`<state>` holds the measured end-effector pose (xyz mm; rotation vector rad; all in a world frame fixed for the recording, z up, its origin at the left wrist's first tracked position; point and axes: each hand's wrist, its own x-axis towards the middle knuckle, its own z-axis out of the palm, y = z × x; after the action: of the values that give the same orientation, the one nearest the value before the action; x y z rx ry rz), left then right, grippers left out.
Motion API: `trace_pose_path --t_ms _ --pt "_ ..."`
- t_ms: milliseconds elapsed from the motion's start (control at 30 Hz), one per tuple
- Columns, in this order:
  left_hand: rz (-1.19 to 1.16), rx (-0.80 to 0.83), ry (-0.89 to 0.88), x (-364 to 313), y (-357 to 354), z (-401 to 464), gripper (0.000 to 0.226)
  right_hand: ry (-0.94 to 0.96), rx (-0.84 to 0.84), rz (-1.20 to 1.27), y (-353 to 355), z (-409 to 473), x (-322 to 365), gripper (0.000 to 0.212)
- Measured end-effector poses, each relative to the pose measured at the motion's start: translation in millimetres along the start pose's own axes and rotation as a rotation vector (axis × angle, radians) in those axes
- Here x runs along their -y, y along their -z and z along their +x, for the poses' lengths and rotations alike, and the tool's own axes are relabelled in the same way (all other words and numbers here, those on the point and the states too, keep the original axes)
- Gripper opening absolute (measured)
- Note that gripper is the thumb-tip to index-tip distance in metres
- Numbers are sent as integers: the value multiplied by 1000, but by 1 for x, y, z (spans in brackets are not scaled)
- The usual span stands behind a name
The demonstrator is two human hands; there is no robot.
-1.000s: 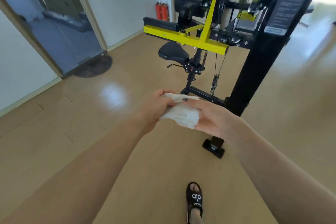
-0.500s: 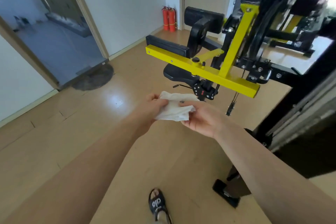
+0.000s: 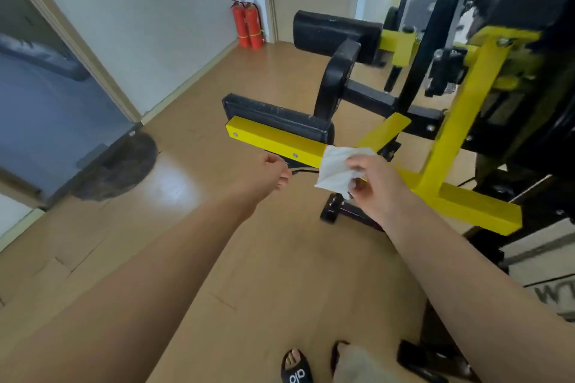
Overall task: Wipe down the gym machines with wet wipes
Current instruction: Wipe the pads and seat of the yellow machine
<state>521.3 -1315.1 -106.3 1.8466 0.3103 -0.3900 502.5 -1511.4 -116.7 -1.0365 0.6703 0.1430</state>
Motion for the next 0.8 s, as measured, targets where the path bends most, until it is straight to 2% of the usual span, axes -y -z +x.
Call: trace_pose_path --t_ms 100,167,300,367,400,467,500,567,633,700,800 --pt "75 41 -45 -19 -1 52 6 167 -188 -159 -27 42 25 20" --pt "112 21 -84 -33 -1 82 5 364 -271 -355 -43 72 36 18" --pt "232 -1 -166 -55 5 136 9 754 -320 -682 -75 125 39 14" --pt "303 -47 -218 -65 11 163 11 785 -234 -959 -85 147 25 15" --pt "335 -67 -253 -71 14 174 11 752 -136 -1156 -89 154 16 25" --pt "426 -55 -325 -82 16 195 21 661 122 -1560 -93 164 -4 62" --pt "484 -19 -374 -86 16 205 27 634 208 -1653 -92 167 -11 75" --pt "681 102 -510 -91 13 219 35 640 276 -1520 -90 166 -15 80" --pt "921 253 -675 -92 9 235 41 602 204 -1117 -84 164 -10 72" --pt "1127 438 -832 -90 2 254 45 588 -17 -779 -81 166 -1 55" --pt "1351 712 -974 -83 -14 276 56 608 -403 -618 -83 179 8 27"
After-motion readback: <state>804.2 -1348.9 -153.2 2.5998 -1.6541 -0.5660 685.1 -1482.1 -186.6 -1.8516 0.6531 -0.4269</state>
